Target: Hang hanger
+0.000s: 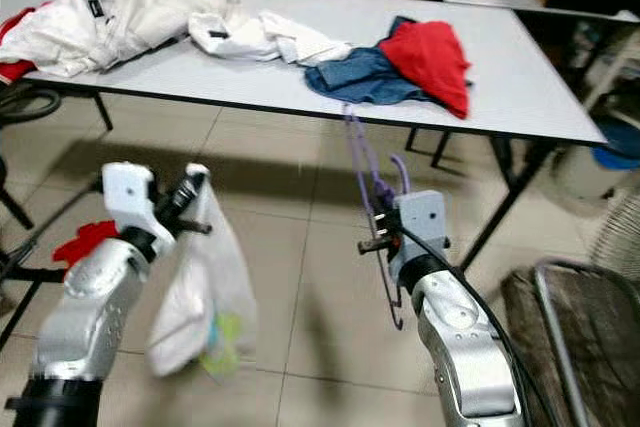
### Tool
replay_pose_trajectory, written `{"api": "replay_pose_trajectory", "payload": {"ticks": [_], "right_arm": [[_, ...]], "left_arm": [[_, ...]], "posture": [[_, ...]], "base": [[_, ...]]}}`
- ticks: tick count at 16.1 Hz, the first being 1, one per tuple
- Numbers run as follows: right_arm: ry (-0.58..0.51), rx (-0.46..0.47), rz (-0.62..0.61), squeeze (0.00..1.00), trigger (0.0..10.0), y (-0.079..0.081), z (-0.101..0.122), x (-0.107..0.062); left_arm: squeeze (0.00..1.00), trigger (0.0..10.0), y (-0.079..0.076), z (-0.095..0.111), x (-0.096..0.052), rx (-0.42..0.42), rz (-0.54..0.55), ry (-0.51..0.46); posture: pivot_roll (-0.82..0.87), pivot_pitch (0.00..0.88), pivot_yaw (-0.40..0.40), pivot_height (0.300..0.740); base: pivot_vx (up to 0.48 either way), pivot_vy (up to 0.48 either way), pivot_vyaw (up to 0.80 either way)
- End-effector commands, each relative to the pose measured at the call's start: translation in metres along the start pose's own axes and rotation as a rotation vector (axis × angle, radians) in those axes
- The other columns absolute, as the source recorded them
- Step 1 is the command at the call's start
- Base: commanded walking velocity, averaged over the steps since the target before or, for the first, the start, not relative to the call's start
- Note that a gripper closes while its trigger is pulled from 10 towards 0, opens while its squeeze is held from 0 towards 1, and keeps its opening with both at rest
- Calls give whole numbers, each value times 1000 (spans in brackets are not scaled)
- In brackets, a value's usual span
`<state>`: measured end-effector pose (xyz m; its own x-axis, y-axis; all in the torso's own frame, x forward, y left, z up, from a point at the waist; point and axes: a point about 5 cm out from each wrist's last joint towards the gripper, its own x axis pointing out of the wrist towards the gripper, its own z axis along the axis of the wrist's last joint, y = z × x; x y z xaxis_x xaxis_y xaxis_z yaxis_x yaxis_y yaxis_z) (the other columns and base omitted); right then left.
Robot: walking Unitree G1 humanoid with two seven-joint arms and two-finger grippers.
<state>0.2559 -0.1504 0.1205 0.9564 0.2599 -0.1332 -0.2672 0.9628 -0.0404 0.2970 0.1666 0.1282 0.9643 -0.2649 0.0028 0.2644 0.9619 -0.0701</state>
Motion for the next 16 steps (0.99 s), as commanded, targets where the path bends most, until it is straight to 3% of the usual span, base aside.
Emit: {"api": "replay_pose_trajectory", "payload": {"ticks": [1,5,10,12,16], "right_arm": [[-25,-17,7,0,10000,-1,6,-1],[-36,-37,28,0,10000,2,7,1],[-91,85,-181,0,10000,-19,12,4],[-117,127,-186,0,10000,-18,16,4],[-128,67,-202,0,10000,-17,18,0]], "left_arm": [[0,10000,-3,6,4,4,-12,-34],[0,10000,0,10,6,12,-13,-40],[0,10000,-10,11,12,-11,-36,-47],[0,10000,-11,12,13,-5,-45,-49],[0,10000,-16,13,23,-20,-75,-48]], "posture": [[-152,0,-16,740],[-152,0,-8,740],[-132,0,-12,740],[-136,0,-9,740],[-186,0,22,740]], "base": [[431,0,0],[443,0,800],[445,0,0],[446,0,0],[444,0,0]]}}
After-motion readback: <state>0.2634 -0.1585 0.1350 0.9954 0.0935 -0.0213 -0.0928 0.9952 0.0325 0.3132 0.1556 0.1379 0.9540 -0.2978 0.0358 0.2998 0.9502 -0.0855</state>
